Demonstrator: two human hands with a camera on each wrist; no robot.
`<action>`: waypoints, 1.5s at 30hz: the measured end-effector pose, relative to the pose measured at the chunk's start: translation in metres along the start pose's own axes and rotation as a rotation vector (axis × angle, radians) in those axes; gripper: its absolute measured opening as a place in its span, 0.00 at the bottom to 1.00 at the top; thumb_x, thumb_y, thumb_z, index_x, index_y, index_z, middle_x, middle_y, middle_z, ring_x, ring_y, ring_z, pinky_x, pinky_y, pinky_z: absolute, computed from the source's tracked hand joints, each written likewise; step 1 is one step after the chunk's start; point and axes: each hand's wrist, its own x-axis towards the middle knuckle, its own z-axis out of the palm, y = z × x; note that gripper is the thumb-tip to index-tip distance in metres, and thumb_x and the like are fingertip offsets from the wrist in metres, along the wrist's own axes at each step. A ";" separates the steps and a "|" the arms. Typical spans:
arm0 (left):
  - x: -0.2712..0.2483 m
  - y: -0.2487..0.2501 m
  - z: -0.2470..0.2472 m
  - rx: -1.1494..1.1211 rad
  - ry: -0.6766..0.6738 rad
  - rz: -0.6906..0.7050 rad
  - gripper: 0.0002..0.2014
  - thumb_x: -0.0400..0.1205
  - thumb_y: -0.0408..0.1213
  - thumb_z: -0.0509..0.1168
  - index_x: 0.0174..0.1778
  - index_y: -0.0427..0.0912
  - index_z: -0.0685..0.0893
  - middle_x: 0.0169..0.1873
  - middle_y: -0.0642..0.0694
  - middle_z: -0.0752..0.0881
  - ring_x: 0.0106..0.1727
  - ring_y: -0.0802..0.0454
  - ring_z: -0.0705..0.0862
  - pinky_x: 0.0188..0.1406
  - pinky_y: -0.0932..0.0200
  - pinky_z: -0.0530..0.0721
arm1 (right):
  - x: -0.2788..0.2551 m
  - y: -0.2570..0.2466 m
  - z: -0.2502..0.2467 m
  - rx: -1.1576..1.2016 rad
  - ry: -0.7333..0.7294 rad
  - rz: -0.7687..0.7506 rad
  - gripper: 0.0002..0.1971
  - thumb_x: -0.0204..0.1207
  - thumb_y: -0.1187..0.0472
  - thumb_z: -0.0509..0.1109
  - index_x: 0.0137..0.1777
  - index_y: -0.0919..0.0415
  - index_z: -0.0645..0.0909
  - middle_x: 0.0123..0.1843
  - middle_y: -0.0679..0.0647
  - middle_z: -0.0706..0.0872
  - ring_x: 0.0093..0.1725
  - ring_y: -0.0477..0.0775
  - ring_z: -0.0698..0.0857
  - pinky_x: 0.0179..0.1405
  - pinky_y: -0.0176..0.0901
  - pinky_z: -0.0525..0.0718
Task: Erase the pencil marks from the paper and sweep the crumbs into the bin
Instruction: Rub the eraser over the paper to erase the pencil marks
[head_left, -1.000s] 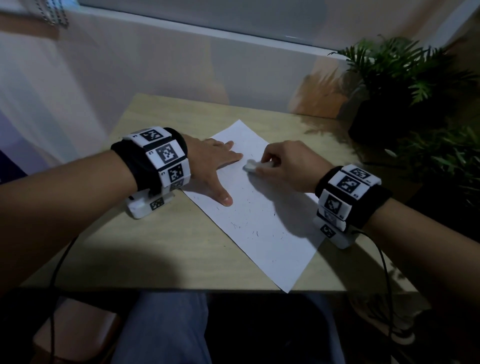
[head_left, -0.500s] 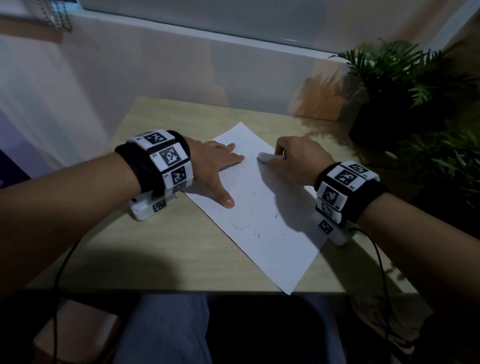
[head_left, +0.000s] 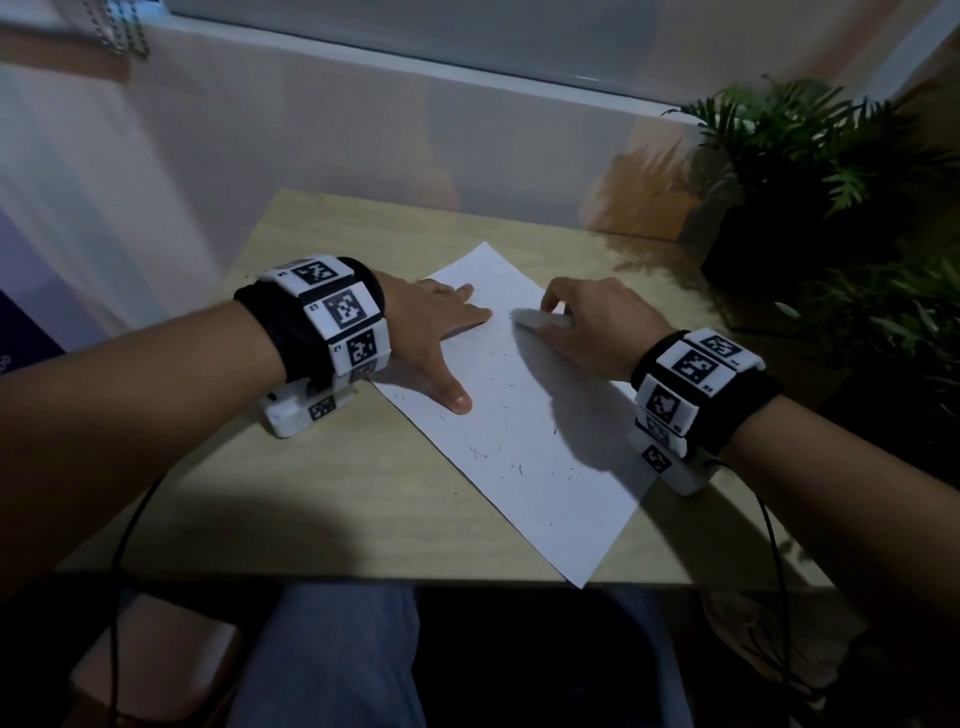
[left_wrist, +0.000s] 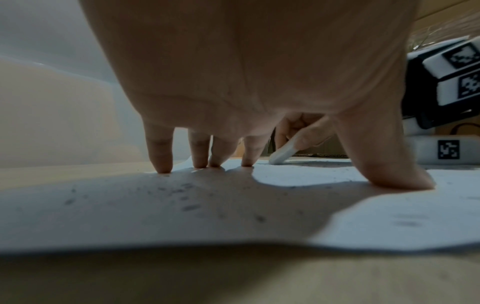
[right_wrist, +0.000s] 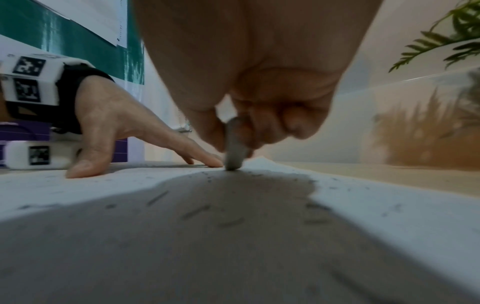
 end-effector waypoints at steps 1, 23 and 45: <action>0.000 0.000 0.000 0.000 -0.004 -0.002 0.73 0.51 0.89 0.57 0.89 0.60 0.38 0.89 0.54 0.35 0.90 0.53 0.38 0.88 0.39 0.47 | 0.000 0.000 -0.002 -0.002 0.005 0.008 0.18 0.80 0.37 0.61 0.52 0.49 0.80 0.51 0.56 0.87 0.48 0.62 0.83 0.46 0.52 0.83; -0.004 0.003 0.000 0.004 0.009 -0.001 0.67 0.62 0.84 0.65 0.89 0.58 0.39 0.89 0.53 0.35 0.89 0.53 0.38 0.88 0.42 0.45 | -0.009 -0.008 -0.001 0.022 0.012 -0.128 0.17 0.79 0.41 0.64 0.45 0.53 0.87 0.41 0.51 0.89 0.39 0.56 0.84 0.41 0.53 0.85; 0.003 0.002 0.003 0.038 -0.041 0.011 0.80 0.44 0.90 0.61 0.88 0.56 0.33 0.88 0.50 0.31 0.89 0.51 0.34 0.88 0.39 0.44 | -0.030 -0.036 0.003 0.020 -0.046 -0.334 0.20 0.82 0.41 0.63 0.41 0.57 0.84 0.33 0.52 0.84 0.36 0.57 0.80 0.37 0.51 0.80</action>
